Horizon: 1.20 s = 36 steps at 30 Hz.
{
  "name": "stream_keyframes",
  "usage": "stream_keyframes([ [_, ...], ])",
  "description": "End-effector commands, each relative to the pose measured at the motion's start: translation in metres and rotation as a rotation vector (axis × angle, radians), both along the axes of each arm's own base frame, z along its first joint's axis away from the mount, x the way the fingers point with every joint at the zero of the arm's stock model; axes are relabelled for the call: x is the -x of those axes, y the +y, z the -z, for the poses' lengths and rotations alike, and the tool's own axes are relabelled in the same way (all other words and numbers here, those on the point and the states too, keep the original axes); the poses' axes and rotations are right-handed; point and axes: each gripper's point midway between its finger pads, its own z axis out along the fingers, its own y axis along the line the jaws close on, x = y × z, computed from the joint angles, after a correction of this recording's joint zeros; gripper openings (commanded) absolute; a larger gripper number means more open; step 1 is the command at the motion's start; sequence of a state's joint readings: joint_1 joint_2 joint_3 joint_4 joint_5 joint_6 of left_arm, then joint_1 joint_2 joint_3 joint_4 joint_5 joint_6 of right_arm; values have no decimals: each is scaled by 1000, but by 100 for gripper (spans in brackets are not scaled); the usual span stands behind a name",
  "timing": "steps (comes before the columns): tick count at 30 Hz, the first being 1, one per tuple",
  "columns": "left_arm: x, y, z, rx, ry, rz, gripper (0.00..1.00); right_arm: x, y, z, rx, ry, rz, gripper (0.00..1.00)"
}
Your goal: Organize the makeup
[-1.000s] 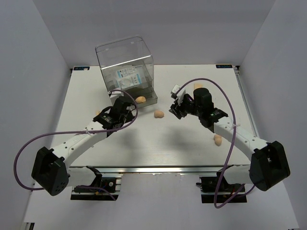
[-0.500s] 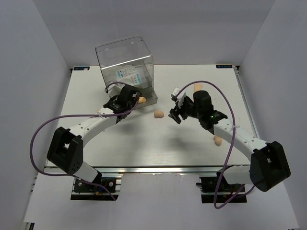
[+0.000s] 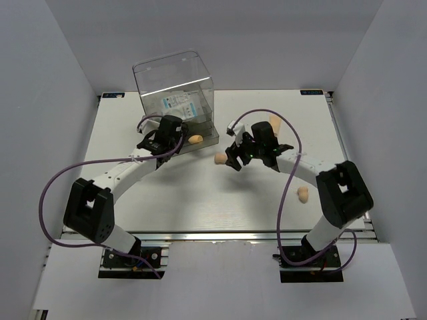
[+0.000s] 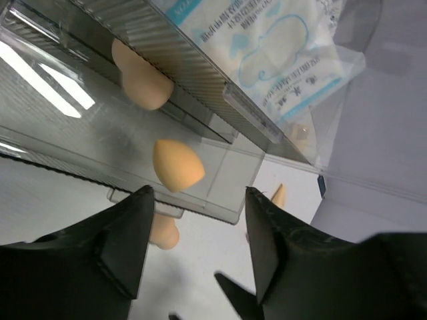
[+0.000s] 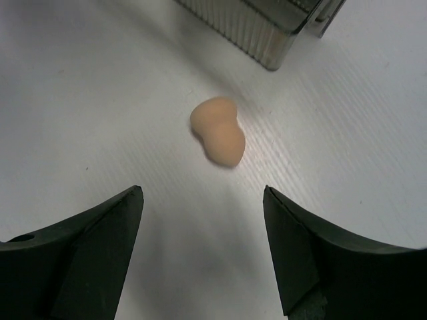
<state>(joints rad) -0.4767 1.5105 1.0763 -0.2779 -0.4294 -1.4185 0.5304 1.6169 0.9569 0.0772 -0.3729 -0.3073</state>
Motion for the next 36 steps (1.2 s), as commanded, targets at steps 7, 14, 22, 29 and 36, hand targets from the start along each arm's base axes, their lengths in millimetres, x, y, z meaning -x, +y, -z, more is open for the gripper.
stream_keyframes([
  [7, 27, 10, -46, 76, -84, 17, 60, -52, 41, -15, -72, -126, -94, 79],
  [14, 66, 34, -65, 96, -150, 4, 45, -57, 43, 23, 2, -112, -152, 78],
  [22, 108, 57, -53, 125, -241, 3, 68, -72, 50, 50, 77, -71, -151, 65],
  [29, 122, 77, -60, 113, -291, -51, 71, -45, 47, 40, 88, 15, -234, 21],
  [36, 120, 66, -71, 4, -340, 72, 73, 22, 54, -52, -110, -33, -465, 9],
])
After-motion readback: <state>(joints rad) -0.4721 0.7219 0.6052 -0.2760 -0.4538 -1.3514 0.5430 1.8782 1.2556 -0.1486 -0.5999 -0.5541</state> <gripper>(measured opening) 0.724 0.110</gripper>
